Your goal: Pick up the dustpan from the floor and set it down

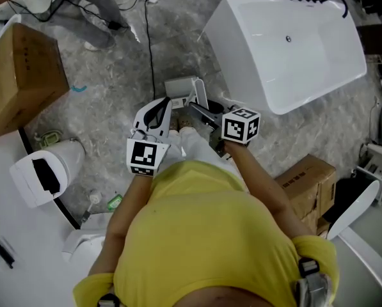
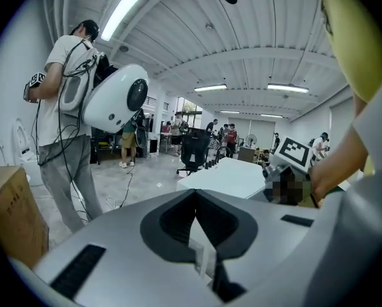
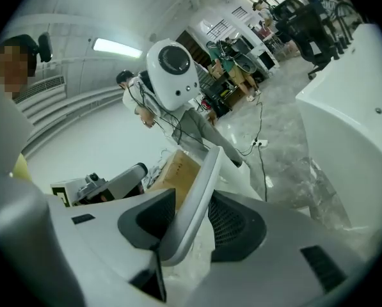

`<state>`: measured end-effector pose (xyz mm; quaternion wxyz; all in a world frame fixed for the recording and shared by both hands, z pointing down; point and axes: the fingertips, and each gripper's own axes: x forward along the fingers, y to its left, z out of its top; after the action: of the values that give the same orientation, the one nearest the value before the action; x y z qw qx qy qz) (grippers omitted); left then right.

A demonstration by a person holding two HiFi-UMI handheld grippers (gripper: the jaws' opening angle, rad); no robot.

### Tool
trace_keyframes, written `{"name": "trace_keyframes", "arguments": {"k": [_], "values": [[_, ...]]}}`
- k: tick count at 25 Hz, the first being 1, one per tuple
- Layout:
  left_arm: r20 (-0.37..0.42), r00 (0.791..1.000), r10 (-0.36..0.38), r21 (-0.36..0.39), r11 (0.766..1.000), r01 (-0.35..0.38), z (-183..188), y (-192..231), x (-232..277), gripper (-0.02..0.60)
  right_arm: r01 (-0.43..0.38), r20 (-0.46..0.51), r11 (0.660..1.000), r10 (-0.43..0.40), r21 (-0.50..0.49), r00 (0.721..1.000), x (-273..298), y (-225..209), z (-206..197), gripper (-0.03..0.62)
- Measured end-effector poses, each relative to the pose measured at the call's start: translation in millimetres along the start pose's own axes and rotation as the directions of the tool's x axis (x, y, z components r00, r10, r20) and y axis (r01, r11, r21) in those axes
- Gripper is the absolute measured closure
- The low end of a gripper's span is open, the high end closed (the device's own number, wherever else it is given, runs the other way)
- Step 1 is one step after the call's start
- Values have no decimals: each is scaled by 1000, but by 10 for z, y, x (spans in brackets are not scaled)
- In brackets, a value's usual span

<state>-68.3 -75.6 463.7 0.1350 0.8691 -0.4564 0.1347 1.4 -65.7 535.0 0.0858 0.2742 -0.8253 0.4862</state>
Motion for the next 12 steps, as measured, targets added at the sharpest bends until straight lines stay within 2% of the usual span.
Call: {"name": "trace_keyframes", "arguments": {"k": [6, 12], "values": [[16, 1000, -10, 4, 1000, 10, 43, -34, -25, 584, -13, 48, 999, 15, -45, 999, -158, 387, 96, 411], [35, 999, -15, 15, 1000, 15, 140, -53, -14, 584, 6, 121, 995, 7, -102, 993, -251, 554, 309, 404]]}}
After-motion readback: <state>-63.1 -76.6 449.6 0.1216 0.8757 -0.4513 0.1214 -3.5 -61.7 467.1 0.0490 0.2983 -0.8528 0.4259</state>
